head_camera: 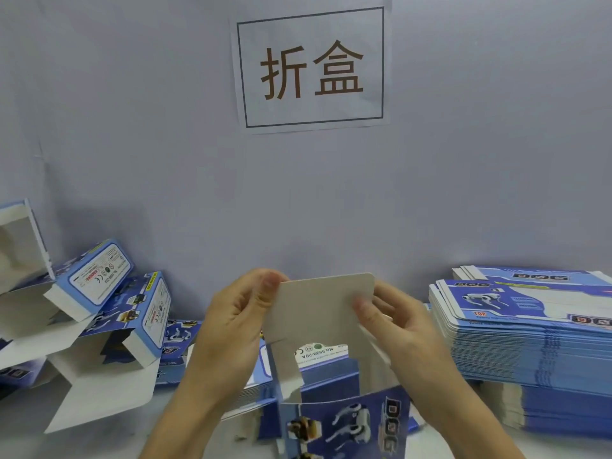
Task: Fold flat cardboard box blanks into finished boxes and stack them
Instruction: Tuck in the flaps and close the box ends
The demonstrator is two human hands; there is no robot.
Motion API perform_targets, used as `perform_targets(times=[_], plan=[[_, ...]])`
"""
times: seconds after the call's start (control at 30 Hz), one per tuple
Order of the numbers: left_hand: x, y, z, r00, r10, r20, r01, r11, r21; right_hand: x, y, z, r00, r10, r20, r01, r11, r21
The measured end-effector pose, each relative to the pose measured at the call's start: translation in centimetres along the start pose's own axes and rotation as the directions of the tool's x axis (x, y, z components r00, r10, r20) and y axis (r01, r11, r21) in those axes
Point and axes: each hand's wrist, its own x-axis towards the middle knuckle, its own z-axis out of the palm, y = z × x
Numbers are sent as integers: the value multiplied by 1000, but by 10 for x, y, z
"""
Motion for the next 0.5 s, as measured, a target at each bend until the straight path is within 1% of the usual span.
perform_targets(times=[0.07, 0.13, 0.17, 0.27, 0.37, 0.5], plan=[[-1, -1, -1, 999, -27, 25, 29, 998, -55, 2, -3, 1, 998, -42, -52, 41, 999, -11], [-2, -4, -1, 998, -37, 49, 42, 994, -102, 2, -7, 2, 995, -72, -69, 70, 997, -40], [-3, -4, 0, 999, -31, 37, 35, 993, -111, 1, -8, 1, 994, -83, -71, 81, 996, -37], [-3, -3, 1, 1000, 9, -28, -11, 996, -93, 0, -12, -3, 990, -121, -71, 119, 992, -29], [-6, 2, 2, 998, 47, -34, -49, 998, -48, -2, -17, -5, 982, -184, -40, 181, 981, -68], [-7, 4, 5, 994, 90, -55, -92, 996, -23, -3, -17, -5, 973, -228, -42, 222, 969, -113]])
